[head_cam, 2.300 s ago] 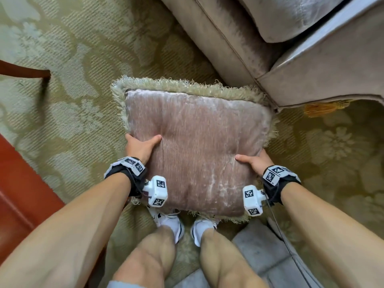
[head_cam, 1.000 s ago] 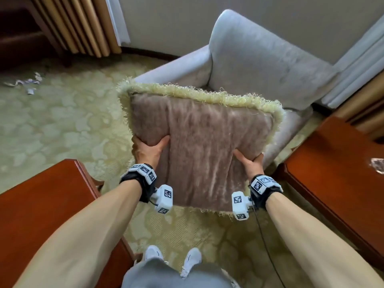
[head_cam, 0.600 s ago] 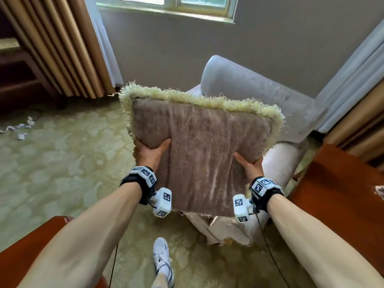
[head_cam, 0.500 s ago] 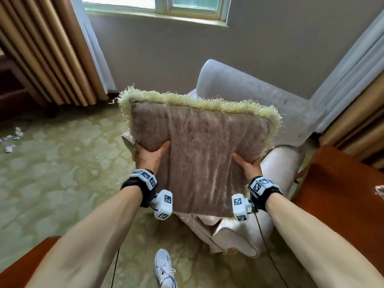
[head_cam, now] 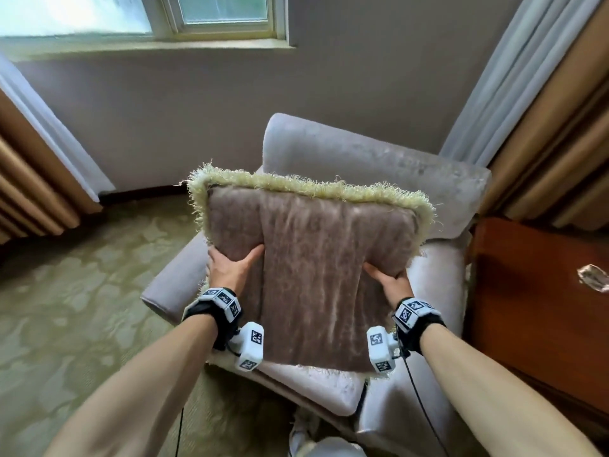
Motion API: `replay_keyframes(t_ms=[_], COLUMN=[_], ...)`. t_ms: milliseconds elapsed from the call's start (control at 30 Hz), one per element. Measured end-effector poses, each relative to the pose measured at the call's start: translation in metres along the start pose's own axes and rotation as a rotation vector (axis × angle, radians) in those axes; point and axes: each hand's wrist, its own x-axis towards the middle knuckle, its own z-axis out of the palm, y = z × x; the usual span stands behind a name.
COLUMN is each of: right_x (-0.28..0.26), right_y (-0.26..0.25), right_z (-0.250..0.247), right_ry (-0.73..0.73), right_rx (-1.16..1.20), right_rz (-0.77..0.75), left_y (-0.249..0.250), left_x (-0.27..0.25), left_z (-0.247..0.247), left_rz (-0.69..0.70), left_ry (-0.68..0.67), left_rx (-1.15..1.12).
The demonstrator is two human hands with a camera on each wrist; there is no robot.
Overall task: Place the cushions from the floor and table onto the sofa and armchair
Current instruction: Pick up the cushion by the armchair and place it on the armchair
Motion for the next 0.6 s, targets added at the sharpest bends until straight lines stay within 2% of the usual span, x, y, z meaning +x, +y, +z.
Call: replay_keyframes(t_ms=[167,300,600], right_x=[0.06,0.118,0.149], right_y=[0.009,0.031,-0.003], right_z=[0.019,0.024,0.044], right_ry=[0.111,0.134,0.235], right_rx=[0.021,0.025,0.065], right_rz=[0.107,0.18,0.194], left_y=[0.026,0.048,0.074], left_x=[0.054,0.098,0.182], left_z=[0.04,0.071,0.125], left_rz=[-0.011,0.007,0.006], left_ry=[-0.058,-0.111,-0.279], left_rx=[0.092,0.172,0.302])
